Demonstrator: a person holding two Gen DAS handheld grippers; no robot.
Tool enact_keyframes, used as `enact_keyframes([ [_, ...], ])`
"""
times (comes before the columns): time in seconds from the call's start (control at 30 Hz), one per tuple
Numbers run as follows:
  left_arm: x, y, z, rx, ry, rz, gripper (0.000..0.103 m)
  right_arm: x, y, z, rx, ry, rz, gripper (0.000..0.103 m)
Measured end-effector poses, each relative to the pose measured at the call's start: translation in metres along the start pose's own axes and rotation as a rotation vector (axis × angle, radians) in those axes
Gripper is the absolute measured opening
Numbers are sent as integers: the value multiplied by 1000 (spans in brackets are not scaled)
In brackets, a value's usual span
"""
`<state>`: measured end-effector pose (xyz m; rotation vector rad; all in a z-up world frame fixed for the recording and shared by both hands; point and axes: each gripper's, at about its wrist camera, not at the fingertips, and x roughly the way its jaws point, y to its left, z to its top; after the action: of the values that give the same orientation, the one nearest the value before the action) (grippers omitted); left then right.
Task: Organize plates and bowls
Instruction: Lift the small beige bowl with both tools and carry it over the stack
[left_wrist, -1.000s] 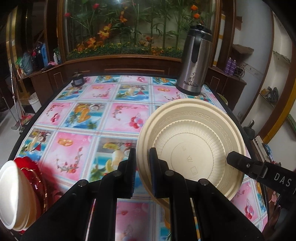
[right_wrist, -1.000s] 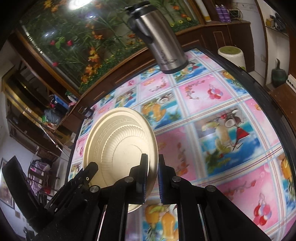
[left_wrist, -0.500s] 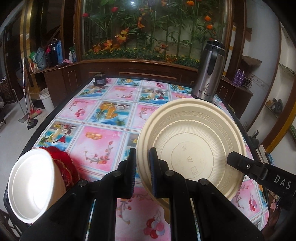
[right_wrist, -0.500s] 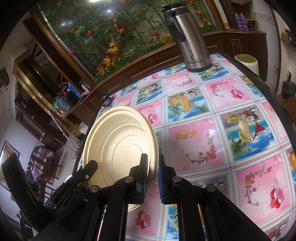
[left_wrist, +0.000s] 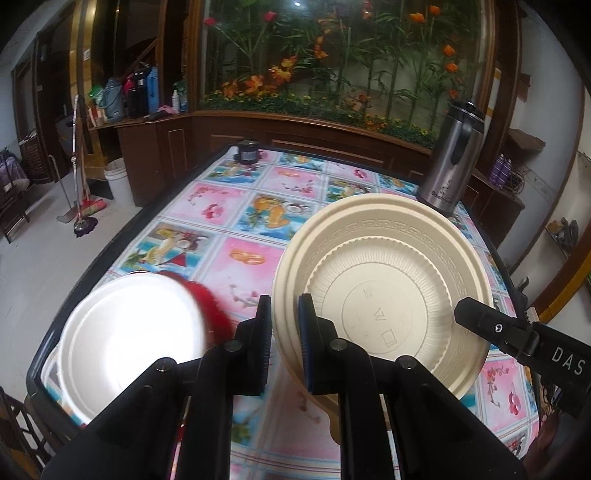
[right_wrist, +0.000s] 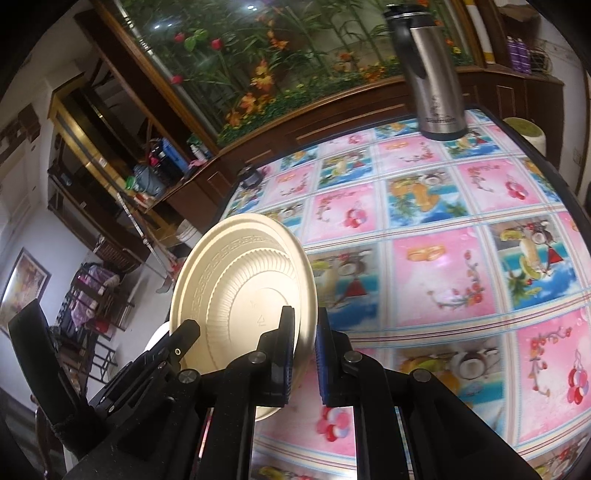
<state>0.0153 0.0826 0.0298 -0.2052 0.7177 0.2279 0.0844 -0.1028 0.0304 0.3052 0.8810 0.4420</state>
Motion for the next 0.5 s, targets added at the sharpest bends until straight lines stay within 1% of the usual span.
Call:
enact_keyframes([
  [0.23,-17,53,-4,-67,-17,87,12,19,51,-7,-77,39,71,10],
  [0.37,-22,85,-5,-113,-15,137,12,35,86,-13,-129,75,121,10],
  [0.5,-24,120,-8,-165,6,181,12,53,119,-23,-173,122,165,10],
])
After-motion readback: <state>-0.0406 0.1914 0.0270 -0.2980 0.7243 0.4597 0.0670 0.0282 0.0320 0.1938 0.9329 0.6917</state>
